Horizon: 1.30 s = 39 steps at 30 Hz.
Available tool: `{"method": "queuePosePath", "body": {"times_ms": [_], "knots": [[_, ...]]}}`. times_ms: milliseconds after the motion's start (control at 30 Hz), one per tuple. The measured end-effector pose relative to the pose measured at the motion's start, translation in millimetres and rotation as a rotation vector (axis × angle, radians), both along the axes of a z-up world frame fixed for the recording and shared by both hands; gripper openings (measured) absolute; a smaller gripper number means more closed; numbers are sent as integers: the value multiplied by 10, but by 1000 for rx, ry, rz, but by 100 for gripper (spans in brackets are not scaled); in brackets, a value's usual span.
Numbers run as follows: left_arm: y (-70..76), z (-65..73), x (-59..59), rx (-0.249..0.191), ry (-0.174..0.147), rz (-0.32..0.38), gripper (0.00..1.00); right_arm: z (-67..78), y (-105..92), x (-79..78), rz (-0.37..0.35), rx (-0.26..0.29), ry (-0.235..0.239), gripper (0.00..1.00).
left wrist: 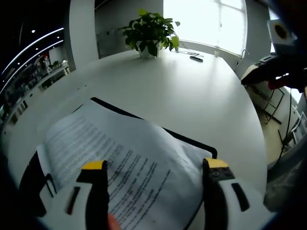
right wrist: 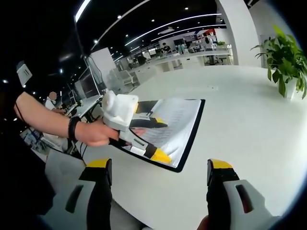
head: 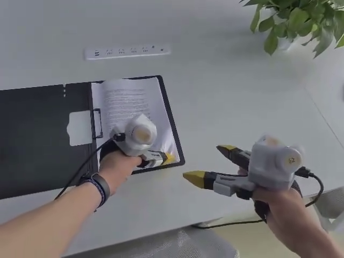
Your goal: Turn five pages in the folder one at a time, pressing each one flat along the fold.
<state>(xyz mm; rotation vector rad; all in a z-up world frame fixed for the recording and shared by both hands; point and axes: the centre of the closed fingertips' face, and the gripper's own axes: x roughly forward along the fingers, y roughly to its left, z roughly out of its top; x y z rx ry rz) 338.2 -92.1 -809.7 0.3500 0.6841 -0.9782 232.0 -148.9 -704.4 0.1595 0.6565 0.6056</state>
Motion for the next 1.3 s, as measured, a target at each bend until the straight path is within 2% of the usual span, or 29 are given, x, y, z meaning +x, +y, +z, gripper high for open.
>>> {"method": "queuePosePath", "body": {"times_ms": [267,533,633,867,1033,1200,1233,1300], "knots": [[14,4,12,-6,2,8,77,-50,41,135,24,2,-1,80],[15,10,13,-10,3,9,77,-79,122,340,38,36,-2,78],[15,9,14,-11,3,9,77,-70,155,433,30,76,-4,76],[17,10,18,-12,3,9,77,-158,205,630,10,147,21,69],[17,10,18,-13,4,5,77,-267,257,745,27,148,39,64],[15,11,19,-13,4,7,77,-374,318,885,3,219,76,55],[16,11,19,-13,4,7,77,-395,334,918,-14,249,88,54],[16,12,19,-14,4,7,77,-460,345,955,-31,275,106,53]]}}
